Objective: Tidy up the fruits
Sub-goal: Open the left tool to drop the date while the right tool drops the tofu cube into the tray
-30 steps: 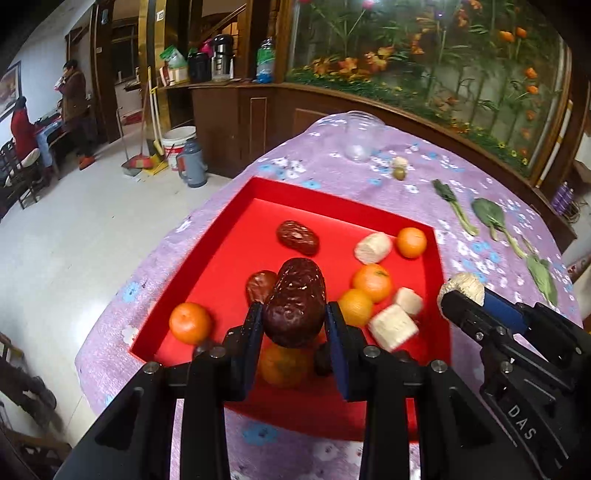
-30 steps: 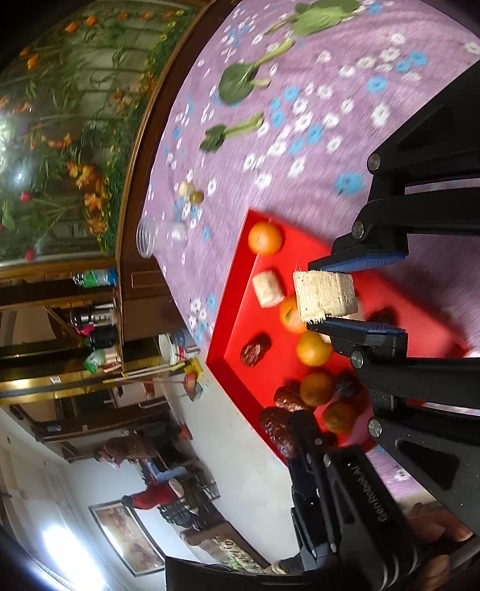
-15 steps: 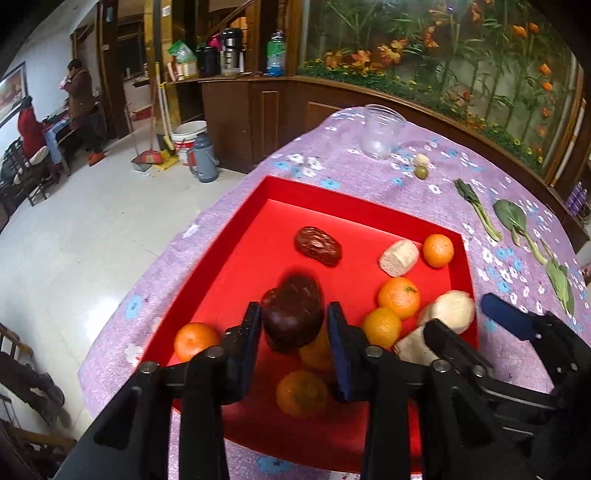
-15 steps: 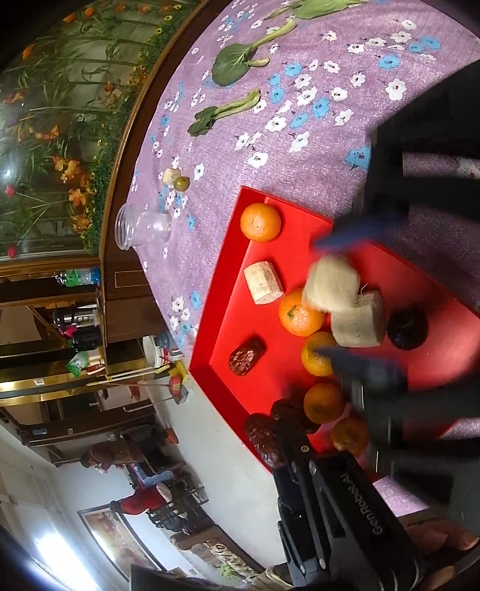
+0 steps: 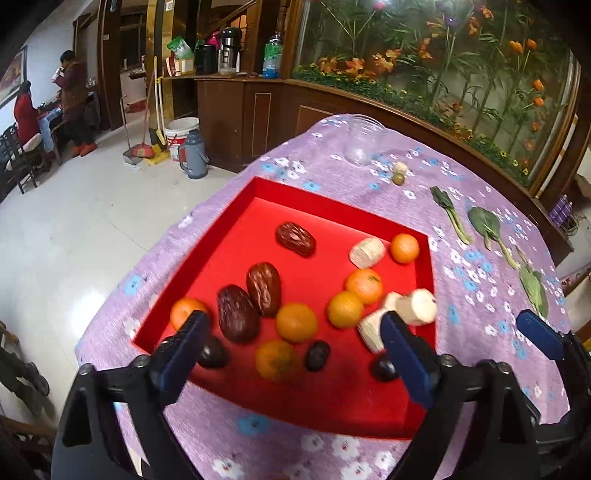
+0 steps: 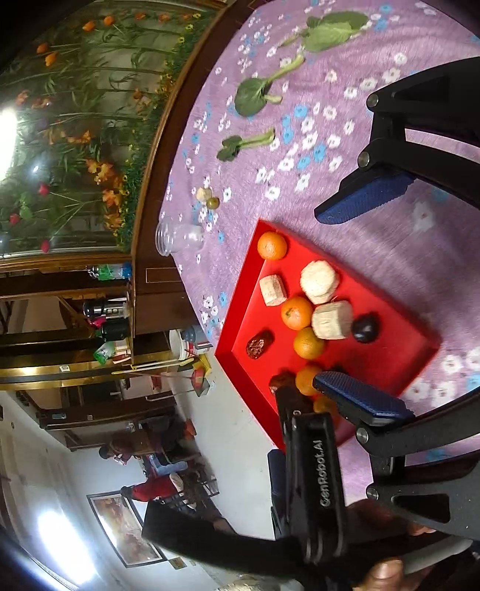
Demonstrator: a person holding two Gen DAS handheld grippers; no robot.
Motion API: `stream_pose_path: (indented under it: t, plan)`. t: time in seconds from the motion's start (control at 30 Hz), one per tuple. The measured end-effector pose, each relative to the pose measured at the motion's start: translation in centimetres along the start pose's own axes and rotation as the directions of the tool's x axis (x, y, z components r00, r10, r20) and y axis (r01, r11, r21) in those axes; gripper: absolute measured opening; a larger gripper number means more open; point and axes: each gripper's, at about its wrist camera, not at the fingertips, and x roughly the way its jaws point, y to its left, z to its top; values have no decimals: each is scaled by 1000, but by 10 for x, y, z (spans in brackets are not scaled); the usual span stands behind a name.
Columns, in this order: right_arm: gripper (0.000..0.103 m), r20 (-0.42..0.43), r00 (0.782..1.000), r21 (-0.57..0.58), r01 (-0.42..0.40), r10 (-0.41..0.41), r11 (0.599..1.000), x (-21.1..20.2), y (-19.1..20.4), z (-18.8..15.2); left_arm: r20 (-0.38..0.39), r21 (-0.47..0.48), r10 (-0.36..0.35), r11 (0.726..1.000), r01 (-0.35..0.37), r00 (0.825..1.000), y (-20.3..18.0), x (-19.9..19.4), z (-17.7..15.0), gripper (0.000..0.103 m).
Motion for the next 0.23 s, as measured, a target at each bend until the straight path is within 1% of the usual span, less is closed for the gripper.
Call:
stream_pose_path:
  t: [0.1,0.17,0.23]
  plan:
    - [86,7,1000,-12,16,-16,1000,-14,-3,-4,10,16,-8,1000,8,1000,-6,-6,-4,101]
    - [86,10,1000,-6,24,-24,1000,-19,-6,-7,35,14,29,999,-30,999,-8,-11,-6,103]
    - [86,10,1000,1,28,-28,1000,-21,-9,-9,44,22,35,999,-36,998,-9,-14,-7,103]
